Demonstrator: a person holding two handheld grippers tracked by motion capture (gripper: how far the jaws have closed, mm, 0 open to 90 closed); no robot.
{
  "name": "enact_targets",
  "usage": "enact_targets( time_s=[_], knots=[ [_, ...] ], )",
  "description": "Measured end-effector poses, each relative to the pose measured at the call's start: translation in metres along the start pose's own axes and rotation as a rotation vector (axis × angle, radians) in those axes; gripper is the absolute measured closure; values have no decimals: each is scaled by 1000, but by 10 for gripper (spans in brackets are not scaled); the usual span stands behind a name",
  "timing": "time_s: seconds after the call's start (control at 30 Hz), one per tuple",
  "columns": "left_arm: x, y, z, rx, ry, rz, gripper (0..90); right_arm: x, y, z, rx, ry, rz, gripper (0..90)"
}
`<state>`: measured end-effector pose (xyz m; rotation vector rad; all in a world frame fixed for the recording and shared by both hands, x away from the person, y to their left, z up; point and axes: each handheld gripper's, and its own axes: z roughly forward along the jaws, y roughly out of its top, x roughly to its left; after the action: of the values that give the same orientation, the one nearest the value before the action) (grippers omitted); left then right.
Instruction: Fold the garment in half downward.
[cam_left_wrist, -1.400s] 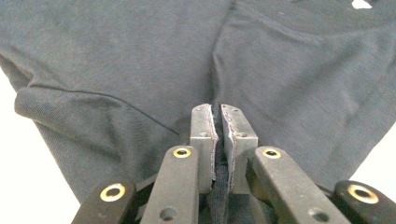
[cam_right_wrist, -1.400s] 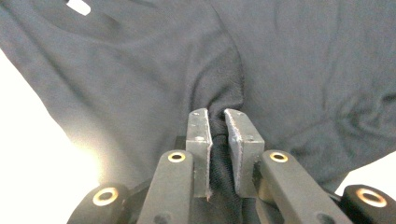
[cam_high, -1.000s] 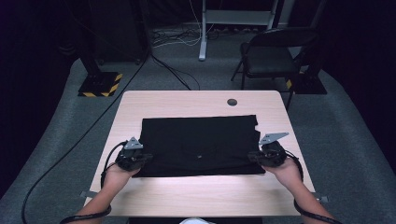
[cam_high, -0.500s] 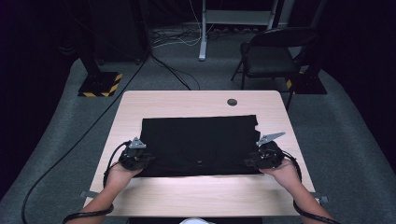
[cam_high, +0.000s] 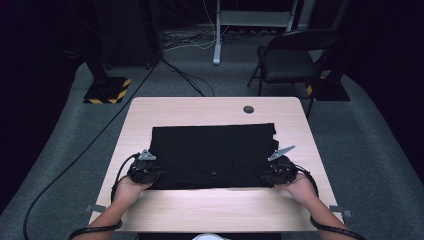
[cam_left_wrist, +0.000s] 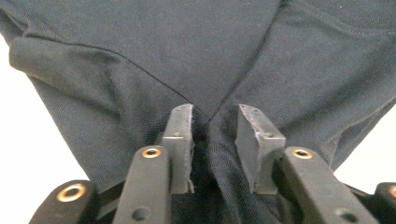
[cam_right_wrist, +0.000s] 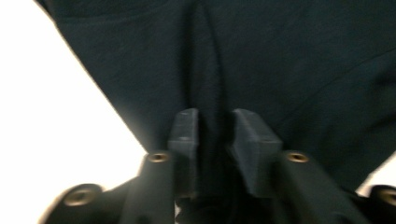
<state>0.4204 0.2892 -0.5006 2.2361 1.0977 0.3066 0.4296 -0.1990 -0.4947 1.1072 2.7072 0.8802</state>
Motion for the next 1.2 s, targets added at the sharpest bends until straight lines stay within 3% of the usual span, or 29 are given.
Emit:
enact_targets(
  time_s=[0.2, 0.33, 0.43, 0.47, 0.5, 0.6, 0.67, 0.73, 0.83, 0.93, 1.03, 1.1, 1.2],
  knots=[
    [-4, 9, 1, -12, 21, -7, 455, 6, 16, -6, -61, -8, -24, 555],
    [-10, 16, 4, -12, 18, 19, 412, 13, 26, -1, -60, -2, -50, 528],
    [-18, 23, 2, -41, 10, 37, 393, 32, 39, 3, -90, 20, -81, 512],
    [-21, 25, 2, -47, 4, 46, 370, 50, 48, 8, -98, 65, -130, 505],
    [-24, 28, 3, -55, -1, 51, 370, 50, 48, 8, -98, 65, -130, 505],
    [-34, 34, 7, -58, -8, 72, 343, 71, 62, 20, -81, 91, -188, 495],
    [-38, 36, 12, -49, -7, 84, 335, 77, 69, 33, -60, 77, -199, 494],
    [-39, 34, 18, -33, 7, 100, 326, 76, 75, 48, -26, 49, -197, 490],
    [-34, 27, 24, -12, 31, 83, 323, 71, 78, 63, -1, 20, -152, 474],
    [-28, 19, 25, 0, 47, 75, 321, 70, 79, 68, -19, 2, -141, 470],
    [-23, 16, 22, -9, 38, 46, 321, 74, 81, 69, -3, -24, -167, 455],
    [-24, 15, 22, -8, 40, 49, 318, 74, 83, 68, -9, -22, -159, 441],
    [-25, 16, 21, -12, 38, 48, 304, 78, 87, 63, -63, 32, -127, 423]
  ],
)
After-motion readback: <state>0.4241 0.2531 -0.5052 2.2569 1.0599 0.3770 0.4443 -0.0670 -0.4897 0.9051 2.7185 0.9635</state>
